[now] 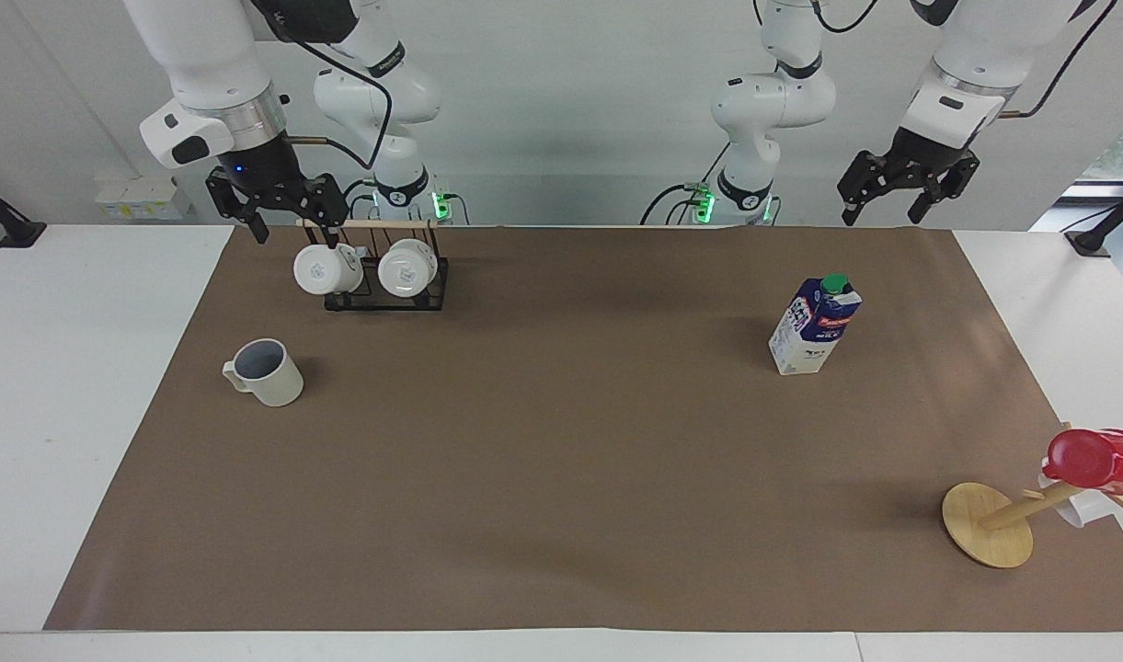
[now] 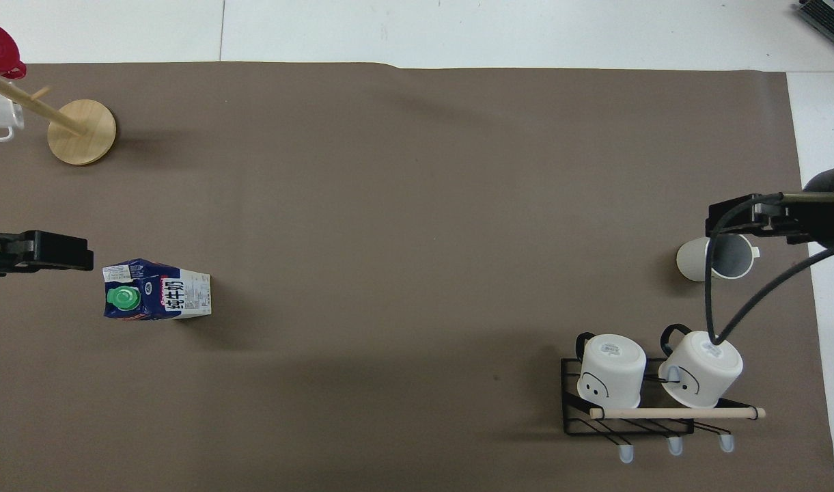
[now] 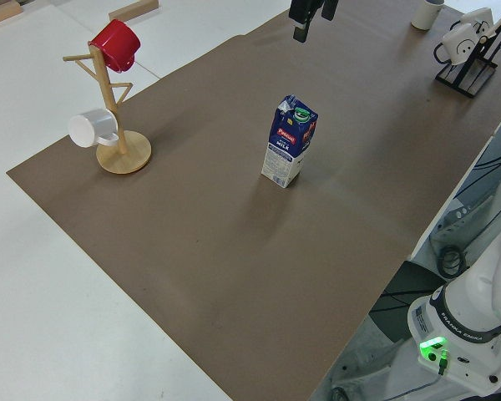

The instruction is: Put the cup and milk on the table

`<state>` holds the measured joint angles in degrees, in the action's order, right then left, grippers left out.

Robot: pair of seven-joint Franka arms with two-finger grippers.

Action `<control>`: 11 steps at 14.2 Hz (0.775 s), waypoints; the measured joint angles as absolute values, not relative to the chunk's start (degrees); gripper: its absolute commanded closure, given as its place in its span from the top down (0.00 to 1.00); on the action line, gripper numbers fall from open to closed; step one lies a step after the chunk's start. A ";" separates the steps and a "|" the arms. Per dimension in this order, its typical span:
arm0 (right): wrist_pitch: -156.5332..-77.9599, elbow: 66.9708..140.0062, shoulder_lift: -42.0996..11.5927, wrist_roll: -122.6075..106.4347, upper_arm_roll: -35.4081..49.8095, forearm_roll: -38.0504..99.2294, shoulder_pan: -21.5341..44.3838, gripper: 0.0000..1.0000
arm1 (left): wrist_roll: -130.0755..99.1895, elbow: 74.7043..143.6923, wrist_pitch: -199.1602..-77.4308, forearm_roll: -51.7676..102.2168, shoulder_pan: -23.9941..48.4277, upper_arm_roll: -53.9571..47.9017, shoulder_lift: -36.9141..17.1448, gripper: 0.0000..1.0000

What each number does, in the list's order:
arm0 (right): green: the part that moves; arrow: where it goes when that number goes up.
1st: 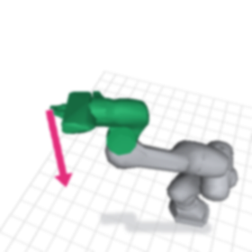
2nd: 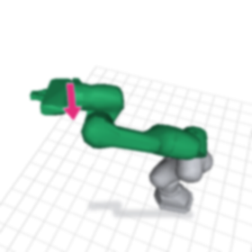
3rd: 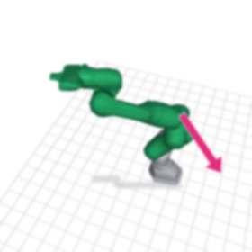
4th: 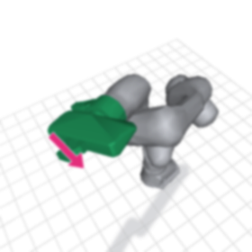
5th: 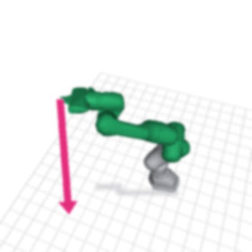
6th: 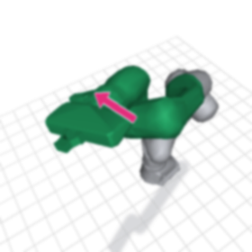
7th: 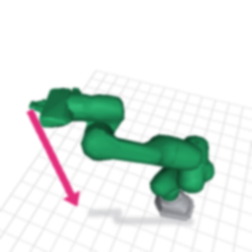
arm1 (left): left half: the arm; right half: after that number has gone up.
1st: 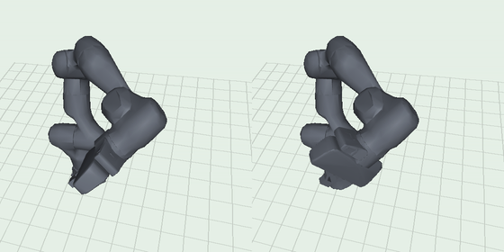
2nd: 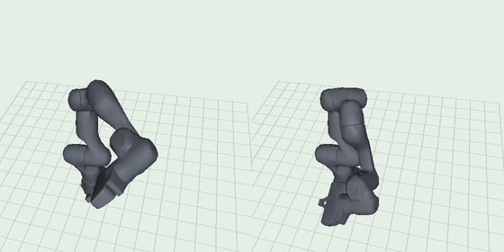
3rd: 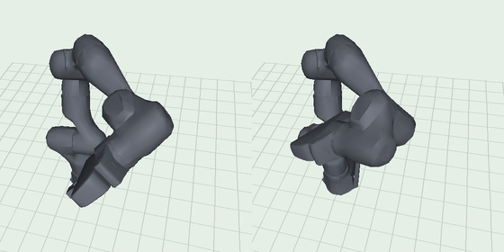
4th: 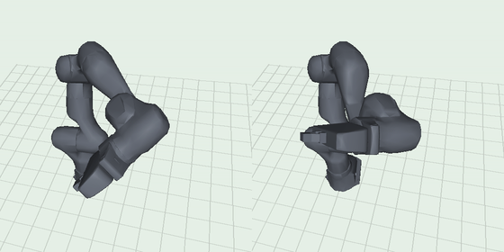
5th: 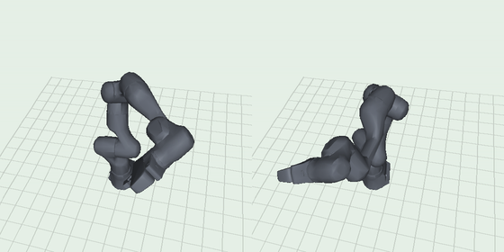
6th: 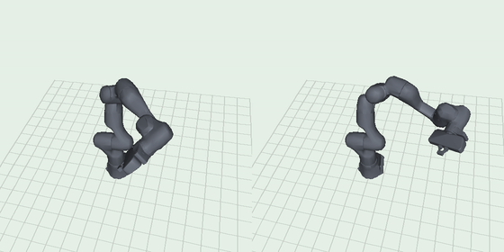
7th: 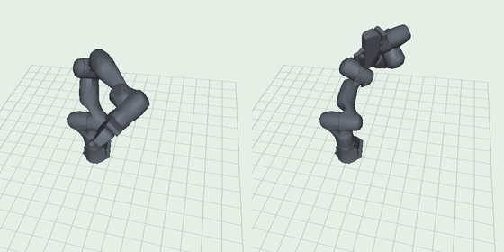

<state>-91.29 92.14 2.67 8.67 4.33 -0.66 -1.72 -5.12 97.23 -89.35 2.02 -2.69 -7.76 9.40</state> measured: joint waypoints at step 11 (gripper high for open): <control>-92.43 92.18 2.67 8.67 4.21 -0.66 -1.87 1.00 | -5.12 97.23 -89.35 2.02 -2.69 -7.76 9.40 1.00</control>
